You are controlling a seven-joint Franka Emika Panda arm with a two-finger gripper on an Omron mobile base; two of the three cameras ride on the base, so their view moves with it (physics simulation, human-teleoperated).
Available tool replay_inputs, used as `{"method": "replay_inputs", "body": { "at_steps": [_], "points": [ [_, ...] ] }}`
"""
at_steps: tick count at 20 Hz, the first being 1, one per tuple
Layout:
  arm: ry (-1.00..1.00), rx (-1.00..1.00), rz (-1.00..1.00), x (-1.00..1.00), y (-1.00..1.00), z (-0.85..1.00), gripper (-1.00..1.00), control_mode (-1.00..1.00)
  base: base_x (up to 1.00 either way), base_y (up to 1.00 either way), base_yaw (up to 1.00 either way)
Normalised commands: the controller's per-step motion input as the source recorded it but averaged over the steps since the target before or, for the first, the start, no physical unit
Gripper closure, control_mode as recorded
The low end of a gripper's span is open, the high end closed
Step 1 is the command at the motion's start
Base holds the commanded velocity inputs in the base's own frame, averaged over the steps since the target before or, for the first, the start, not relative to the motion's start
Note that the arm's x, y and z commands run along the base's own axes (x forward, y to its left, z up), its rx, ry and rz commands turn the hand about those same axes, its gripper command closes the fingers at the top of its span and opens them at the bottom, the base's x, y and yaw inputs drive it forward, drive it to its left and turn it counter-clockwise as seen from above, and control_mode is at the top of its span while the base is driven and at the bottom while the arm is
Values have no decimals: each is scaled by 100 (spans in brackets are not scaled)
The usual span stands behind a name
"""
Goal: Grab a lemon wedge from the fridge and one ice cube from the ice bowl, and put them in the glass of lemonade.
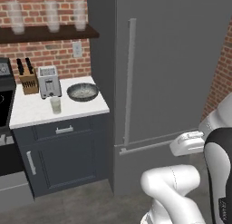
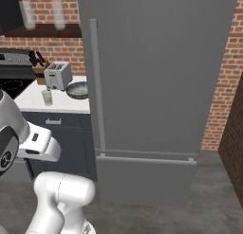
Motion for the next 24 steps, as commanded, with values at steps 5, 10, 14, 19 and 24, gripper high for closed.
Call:
{"method": "replay_inputs", "body": {
  "at_steps": [5,10,14,19,24],
  "points": [
    [0,0,0,0,0,0,-100,100,-2,0,1],
    [0,0,0,0,0,0,-100,100,-6,0,0],
    [0,0,0,0,0,0,-100,100,19,3,0],
    [0,0,0,12,1,-1,-100,-100,19,1,0],
    [0,0,0,34,1,0,-100,-100,0,0,0]
  ]
}}
